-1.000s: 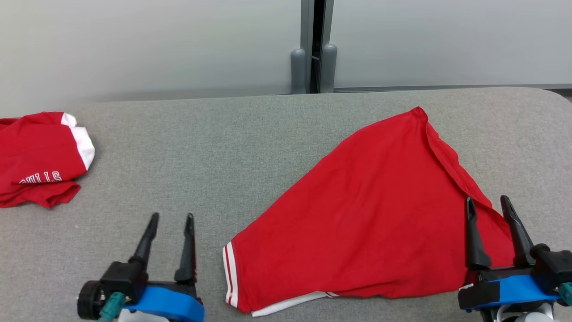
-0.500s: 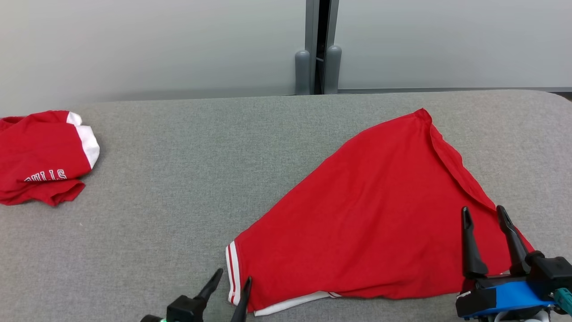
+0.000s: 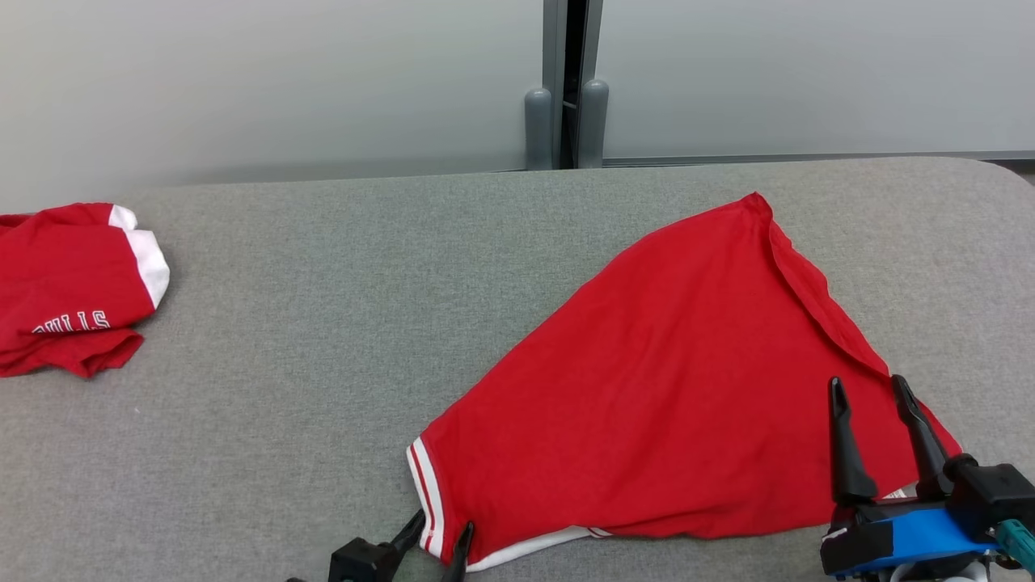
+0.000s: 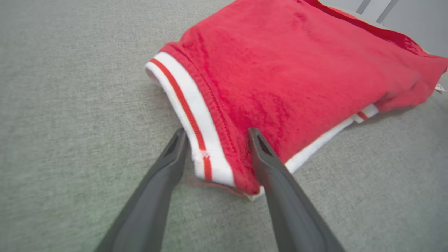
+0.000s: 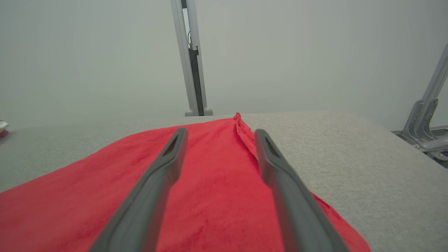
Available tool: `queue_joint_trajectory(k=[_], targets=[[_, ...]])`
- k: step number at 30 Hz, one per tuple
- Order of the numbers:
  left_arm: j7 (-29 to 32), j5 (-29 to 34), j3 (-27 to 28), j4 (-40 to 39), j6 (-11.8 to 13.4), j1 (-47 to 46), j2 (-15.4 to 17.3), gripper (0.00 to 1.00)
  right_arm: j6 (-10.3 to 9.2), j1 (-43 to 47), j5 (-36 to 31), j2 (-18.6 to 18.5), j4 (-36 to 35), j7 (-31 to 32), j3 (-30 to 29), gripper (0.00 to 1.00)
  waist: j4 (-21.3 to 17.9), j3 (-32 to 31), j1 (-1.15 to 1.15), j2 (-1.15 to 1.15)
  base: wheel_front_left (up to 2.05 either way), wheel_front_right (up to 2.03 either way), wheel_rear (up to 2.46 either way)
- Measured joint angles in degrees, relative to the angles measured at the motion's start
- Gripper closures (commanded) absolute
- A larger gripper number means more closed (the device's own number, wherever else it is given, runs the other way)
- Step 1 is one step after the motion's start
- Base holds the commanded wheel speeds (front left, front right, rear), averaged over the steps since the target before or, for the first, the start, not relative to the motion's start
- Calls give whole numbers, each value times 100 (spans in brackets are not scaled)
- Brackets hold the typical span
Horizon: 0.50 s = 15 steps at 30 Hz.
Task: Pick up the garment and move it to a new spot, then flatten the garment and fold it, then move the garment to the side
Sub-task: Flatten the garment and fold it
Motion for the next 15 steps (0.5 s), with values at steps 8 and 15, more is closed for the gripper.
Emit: queue_joint_trajectory(k=[8,15], targets=[[0,-47,-156,-147,4,-184,0,100,0,1,18,1,-8,0,-15,0,-13,-34,1,0,0,0,0],[-1,93,-127,-1085,19,-271,0,100,0,12,42,13,-26,0,-46,0,27,-70,1,0,0,0,0]])
